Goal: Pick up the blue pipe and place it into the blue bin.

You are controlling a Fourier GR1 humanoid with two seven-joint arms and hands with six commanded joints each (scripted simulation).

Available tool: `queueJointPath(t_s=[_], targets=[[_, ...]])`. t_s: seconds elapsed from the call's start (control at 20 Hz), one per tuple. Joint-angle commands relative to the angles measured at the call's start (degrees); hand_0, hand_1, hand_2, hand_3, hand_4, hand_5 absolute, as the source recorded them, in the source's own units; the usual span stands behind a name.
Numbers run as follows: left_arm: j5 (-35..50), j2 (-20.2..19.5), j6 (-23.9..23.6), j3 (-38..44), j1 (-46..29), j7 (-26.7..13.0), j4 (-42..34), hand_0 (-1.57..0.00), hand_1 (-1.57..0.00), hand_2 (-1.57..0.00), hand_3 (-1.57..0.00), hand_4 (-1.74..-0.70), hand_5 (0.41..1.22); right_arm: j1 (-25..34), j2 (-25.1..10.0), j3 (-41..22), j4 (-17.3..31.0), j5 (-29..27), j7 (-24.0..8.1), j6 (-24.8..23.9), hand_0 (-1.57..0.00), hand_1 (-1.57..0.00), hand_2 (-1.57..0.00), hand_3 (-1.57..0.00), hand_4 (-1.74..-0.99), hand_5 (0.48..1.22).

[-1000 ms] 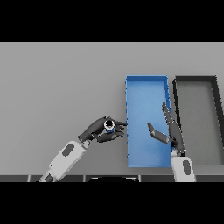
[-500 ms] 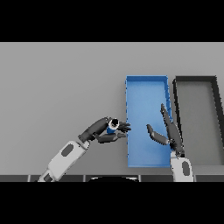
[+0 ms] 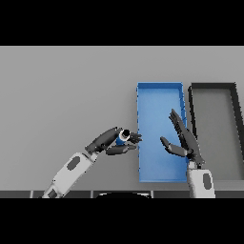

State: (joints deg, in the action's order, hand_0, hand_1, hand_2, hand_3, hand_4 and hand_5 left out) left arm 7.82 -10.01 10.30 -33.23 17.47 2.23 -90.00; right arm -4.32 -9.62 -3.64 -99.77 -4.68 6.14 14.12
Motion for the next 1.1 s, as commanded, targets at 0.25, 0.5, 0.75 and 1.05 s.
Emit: queueJointPath(t_s=[0.25, 0.5, 0.75, 1.05], targets=[[-1.4, 1.2, 0.3, 0.3, 0.0, -0.3, 1.1, -1.57, -1.57, -1.57, -1.44, -1.73, 1.221, 6.4, -8.6, -2.2, -9.4, -11.0, -11.2, 9.8, 0.0, 0.0, 0.0, 0.0, -1.274, 0.518], [-2.6, 2.0, 0.4, 0.3, -0.1, -1.0, 0.2, -1.57, -1.57, -1.57, -1.44, -1.73, 1.221, 14.0, -10.5, -6.8, -12.8, -15.4, -18.0, 13.4, 0.0, 0.0, 0.0, 0.0, -1.297, 0.522], [-2.6, 2.1, 1.8, 1.2, -0.4, -0.1, 0.6, -1.57, -1.57, -1.57, -1.44, -1.73, 1.221, 22.3, -10.1, -10.8, -11.7, -15.8, -21.3, 16.4, 0.0, 0.0, 0.0, 0.0, -1.304, 0.532], [-1.8, 3.1, 4.0, 2.4, 0.1, 0.9, 2.0, -1.57, -1.57, -1.57, -1.49, -1.73, 1.221, 28.7, -6.0, -14.8, -7.2, -15.2, -23.3, 18.9, 0.0, 0.0, 0.0, 0.0, -1.241, 0.532]])
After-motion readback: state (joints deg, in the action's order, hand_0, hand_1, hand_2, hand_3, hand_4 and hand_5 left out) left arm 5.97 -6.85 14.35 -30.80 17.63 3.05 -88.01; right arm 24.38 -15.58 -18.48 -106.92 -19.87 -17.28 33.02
